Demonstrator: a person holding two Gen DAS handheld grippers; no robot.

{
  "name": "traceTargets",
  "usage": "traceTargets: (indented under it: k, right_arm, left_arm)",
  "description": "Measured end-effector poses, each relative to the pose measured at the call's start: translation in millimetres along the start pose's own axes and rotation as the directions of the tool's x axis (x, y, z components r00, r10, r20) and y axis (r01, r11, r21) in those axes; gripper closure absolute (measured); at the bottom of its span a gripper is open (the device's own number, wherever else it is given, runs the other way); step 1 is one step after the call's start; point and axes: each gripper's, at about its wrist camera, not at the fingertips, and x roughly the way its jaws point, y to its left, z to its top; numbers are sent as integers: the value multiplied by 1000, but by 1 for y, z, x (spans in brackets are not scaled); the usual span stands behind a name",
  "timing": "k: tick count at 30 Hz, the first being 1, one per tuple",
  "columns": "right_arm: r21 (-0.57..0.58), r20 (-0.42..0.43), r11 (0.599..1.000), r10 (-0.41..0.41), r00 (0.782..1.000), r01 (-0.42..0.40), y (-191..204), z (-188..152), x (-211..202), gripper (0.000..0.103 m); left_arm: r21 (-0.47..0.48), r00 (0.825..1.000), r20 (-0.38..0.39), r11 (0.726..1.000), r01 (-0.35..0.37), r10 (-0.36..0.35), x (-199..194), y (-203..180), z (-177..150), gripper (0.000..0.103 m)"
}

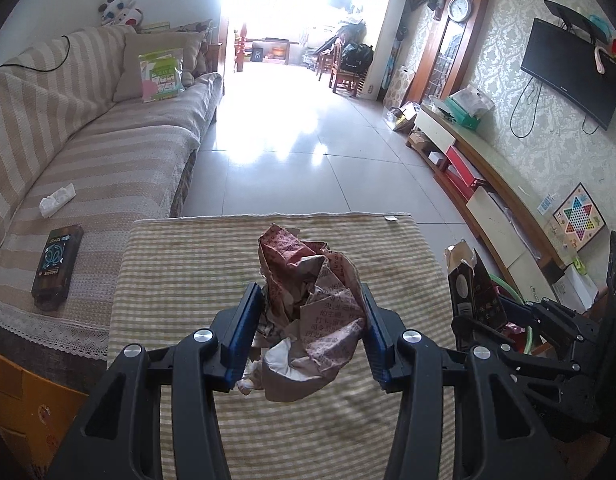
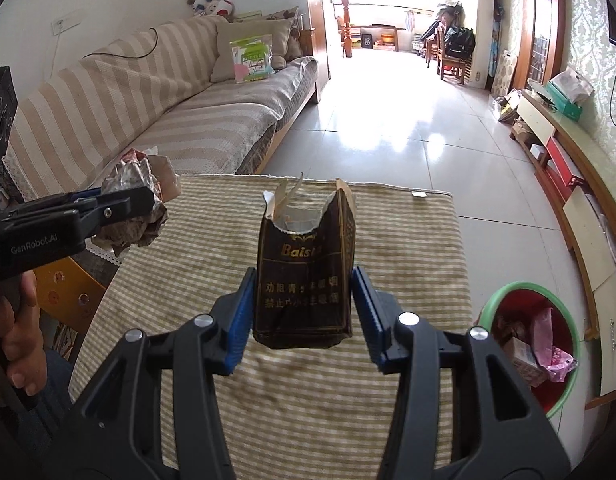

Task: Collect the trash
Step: 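Carry the crumpled paper and brown box over the red bin and release both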

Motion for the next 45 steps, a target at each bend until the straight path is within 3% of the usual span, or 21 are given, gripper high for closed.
traceTargets:
  k: [15,25,45]
  right_arm:
    - [150,37,987,-68,997,62,-84,-31,-65,57]
    - [248,72,966,-97,993,77,-142,-40,-96,57]
    - [407,32,901,-175,984,147,-259,-72,-101,57]
  left_arm:
    - [74,997,-62,996,56,-51,-5,-79,-28,57]
    - [125,993,-90,988,88,-77,9,-123,-24,57]
    - [255,968,-162,939,231,-194,77,-256,-2,57]
